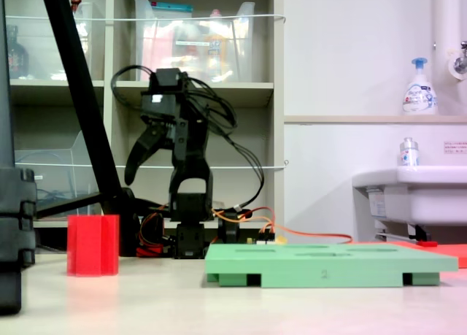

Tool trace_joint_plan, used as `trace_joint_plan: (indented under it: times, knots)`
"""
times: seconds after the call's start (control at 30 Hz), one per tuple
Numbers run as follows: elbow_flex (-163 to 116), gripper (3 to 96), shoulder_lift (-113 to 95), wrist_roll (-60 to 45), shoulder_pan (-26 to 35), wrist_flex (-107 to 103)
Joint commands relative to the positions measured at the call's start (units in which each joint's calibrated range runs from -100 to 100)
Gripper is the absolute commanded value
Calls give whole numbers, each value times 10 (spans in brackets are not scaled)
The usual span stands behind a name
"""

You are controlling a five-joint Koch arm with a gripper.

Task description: Put the cross columnar block into the corresponding hole

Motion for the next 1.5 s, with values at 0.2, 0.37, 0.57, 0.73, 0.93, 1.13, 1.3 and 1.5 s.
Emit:
trace_joint_plan:
  times: [0.2,0.37,0.57,0.73,0.93,1.13,1.3,1.5]
  knots:
    - [106,432,134,0,-30,-29]
    - [173,669,236,-3,-46,-18]
    - [247,935,357,-3,-55,-11]
    - [265,952,428,-3,-55,17]
    - [272,951,506,-4,-55,44]
    - [273,951,567,-5,-58,69]
    - [273,948,600,-6,-61,77]
    - [270,816,627,-6,-63,77]
